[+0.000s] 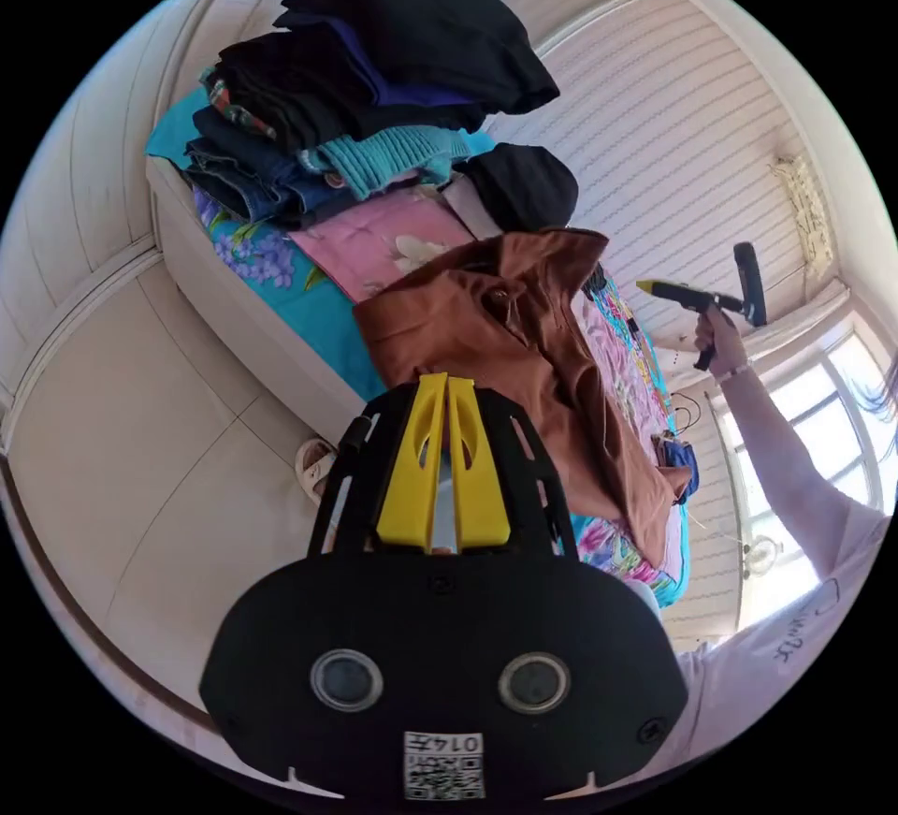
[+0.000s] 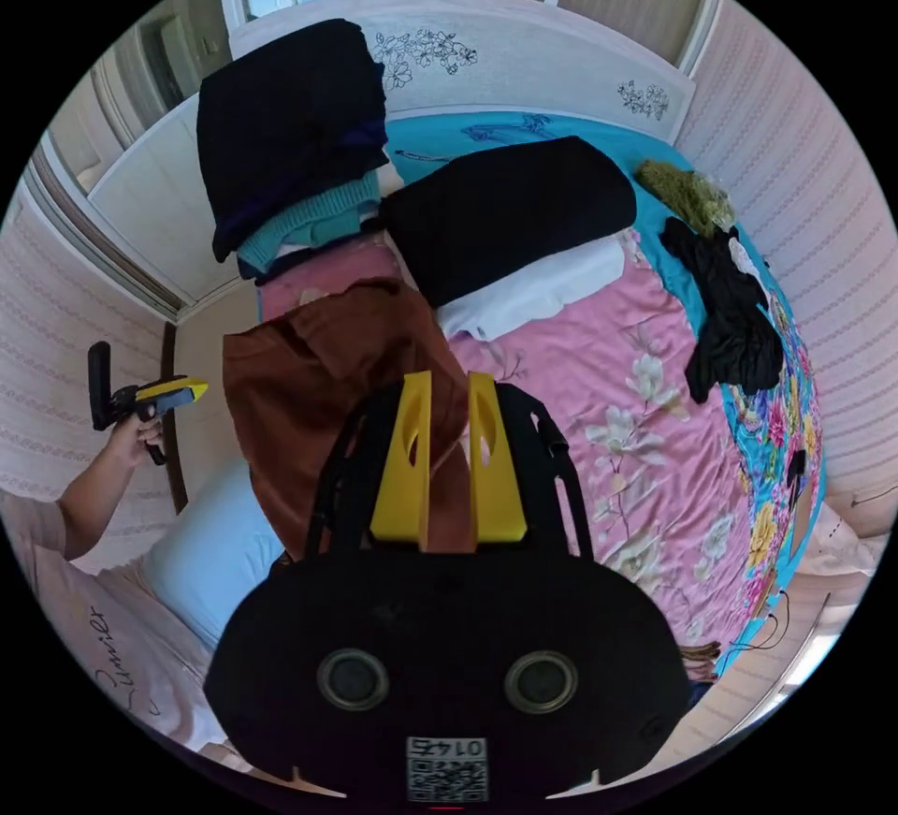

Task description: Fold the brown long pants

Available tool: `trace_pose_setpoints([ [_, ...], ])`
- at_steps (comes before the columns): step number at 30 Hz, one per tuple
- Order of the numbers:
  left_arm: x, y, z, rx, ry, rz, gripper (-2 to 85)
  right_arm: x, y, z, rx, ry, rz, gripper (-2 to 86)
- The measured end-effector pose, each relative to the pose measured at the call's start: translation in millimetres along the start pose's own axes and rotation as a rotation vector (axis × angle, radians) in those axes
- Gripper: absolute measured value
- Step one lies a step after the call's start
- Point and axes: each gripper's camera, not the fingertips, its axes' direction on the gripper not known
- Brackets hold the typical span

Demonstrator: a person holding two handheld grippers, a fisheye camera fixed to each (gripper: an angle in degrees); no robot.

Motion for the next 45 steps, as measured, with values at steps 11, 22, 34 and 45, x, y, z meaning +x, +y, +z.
trace_pose_setpoints([
  [11, 148, 18, 47, -0.134, 0.129, 0.462, 2.7, 73, 531, -24, 0.153, -0.016, 1.068, 7.7],
  [22, 248, 43, 207, -0.268, 0.044, 0.437, 10.6, 45, 738, 3, 0.347, 0.039, 1.562, 12.6],
  [34, 255, 60, 247, -0.414, 0.118, 0.428, -0.6, 48, 797, 12, 0.476, -0.146, 1.424, 2.5],
  [45, 278, 10, 221, -0.253, 0.359, 0.393, -0.9, 114, 798, -54, 0.732, -0.195, 1.139, 0.5],
])
